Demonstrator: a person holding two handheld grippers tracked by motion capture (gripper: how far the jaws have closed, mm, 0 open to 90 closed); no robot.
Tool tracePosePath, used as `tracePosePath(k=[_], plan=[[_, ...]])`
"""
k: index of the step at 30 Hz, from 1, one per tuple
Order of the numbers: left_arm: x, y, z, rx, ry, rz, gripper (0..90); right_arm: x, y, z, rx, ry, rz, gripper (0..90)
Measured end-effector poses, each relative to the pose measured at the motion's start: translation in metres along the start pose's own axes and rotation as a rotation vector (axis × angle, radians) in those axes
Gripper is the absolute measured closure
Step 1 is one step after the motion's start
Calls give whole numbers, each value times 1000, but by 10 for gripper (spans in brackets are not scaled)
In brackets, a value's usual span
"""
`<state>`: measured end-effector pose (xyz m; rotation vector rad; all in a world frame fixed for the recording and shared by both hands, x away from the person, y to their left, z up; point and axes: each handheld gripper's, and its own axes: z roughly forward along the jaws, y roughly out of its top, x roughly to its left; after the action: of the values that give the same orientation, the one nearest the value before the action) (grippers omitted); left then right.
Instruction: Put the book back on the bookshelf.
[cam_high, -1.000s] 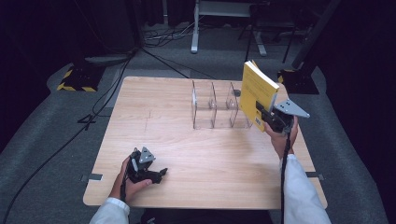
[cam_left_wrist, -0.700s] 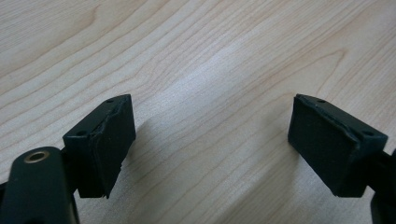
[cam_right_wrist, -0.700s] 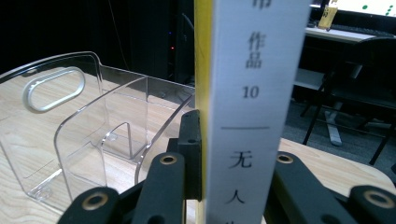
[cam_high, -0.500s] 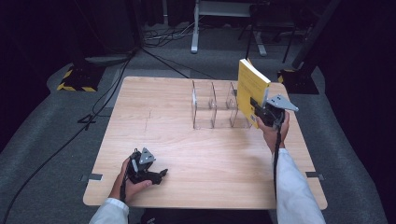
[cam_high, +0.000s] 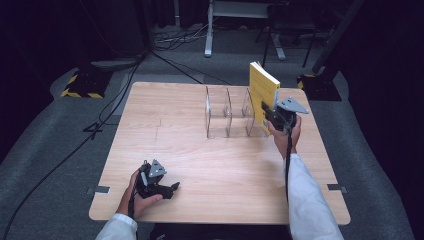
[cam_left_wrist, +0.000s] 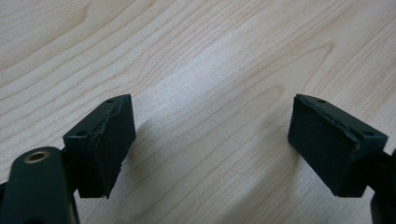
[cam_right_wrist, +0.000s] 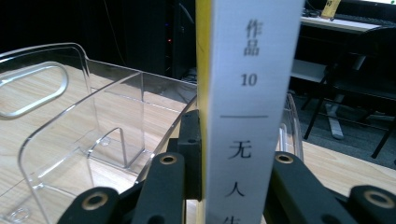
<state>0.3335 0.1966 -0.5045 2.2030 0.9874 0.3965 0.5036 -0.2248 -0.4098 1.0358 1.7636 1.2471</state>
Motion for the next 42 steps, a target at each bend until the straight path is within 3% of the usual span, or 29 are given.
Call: tracePosePath(k=[13,24,32,42], plan=[[-2,0,0,2,-1,1,156,0,-15,18,25,-10,19,761],[-4,0,0,1,-8,-5,156,6,-27,14,10,3,11,754],[-5,-1,-1,2,-7,0,156,7,-37,11,37,20,-6,753],[-5,-1,0,2,-10,-1,156,6,-35,10,16,-9,1,765]])
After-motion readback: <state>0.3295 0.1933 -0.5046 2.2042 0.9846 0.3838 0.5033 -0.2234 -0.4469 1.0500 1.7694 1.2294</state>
